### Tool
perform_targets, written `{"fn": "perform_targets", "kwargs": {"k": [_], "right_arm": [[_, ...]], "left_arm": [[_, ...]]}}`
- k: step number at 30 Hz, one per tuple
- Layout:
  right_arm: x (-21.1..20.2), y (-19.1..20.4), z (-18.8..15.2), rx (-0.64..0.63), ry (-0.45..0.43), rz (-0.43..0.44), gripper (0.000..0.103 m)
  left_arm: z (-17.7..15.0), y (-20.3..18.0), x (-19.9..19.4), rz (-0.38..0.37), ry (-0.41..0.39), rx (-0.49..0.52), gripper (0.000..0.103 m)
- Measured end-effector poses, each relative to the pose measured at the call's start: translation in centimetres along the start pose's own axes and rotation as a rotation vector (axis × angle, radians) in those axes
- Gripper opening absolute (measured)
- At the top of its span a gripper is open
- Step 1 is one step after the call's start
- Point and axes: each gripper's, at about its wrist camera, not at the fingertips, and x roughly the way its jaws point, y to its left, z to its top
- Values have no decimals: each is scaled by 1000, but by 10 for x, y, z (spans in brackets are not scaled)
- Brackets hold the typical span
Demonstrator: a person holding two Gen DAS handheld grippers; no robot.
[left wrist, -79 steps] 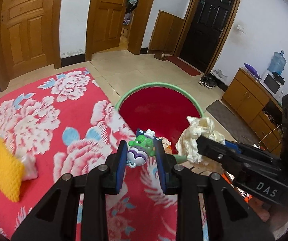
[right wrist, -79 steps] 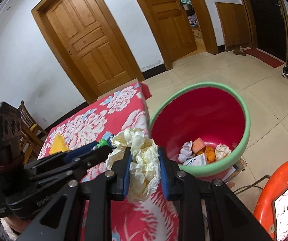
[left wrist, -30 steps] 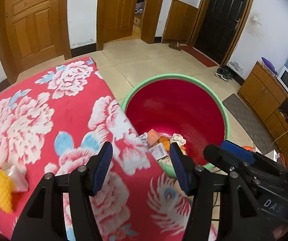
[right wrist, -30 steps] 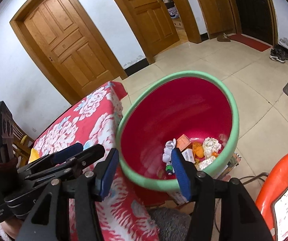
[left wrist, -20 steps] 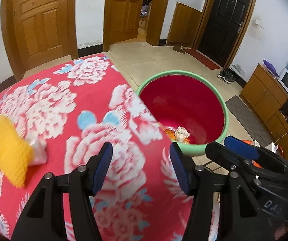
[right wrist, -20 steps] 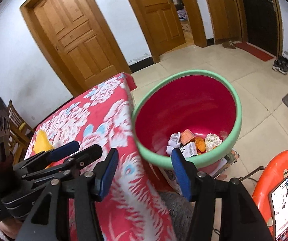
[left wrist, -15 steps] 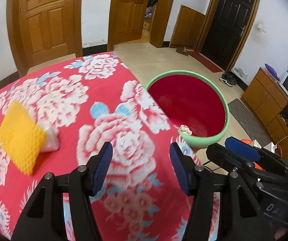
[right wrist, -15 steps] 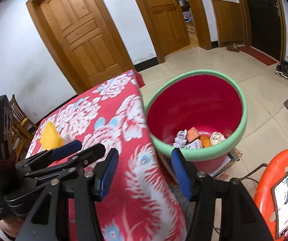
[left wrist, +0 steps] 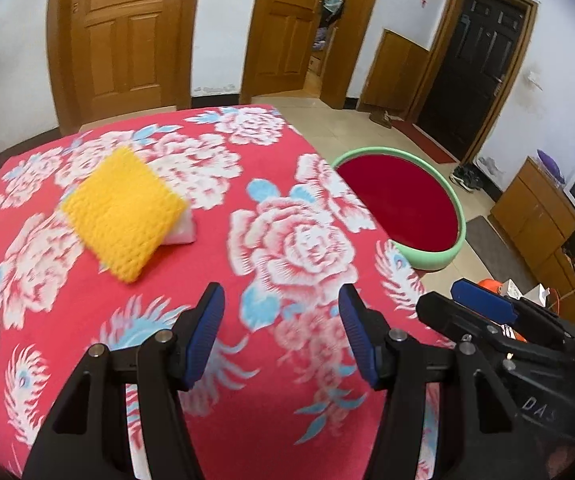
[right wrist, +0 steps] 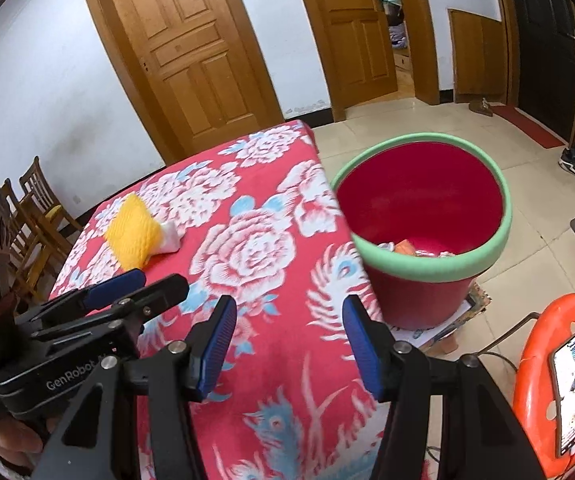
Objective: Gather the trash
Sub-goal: 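Move both tools back over the table toward the yellow foam net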
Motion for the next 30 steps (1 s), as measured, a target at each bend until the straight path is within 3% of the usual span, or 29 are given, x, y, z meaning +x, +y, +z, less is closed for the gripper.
{"fn": "perform_targets", "kwargs": {"k": [10, 17, 30], "right_arm": [[8, 34, -7, -45, 17, 40, 58], [15, 55, 0, -57, 8, 84, 59], [44, 94, 9, -92, 44, 161, 61]], "left_arm": [[-16, 36, -17, 27, -17, -64, 59], [-25, 66, -40, 109, -53, -86, 59], [-42, 130, -57, 153, -64, -253, 59]]}}
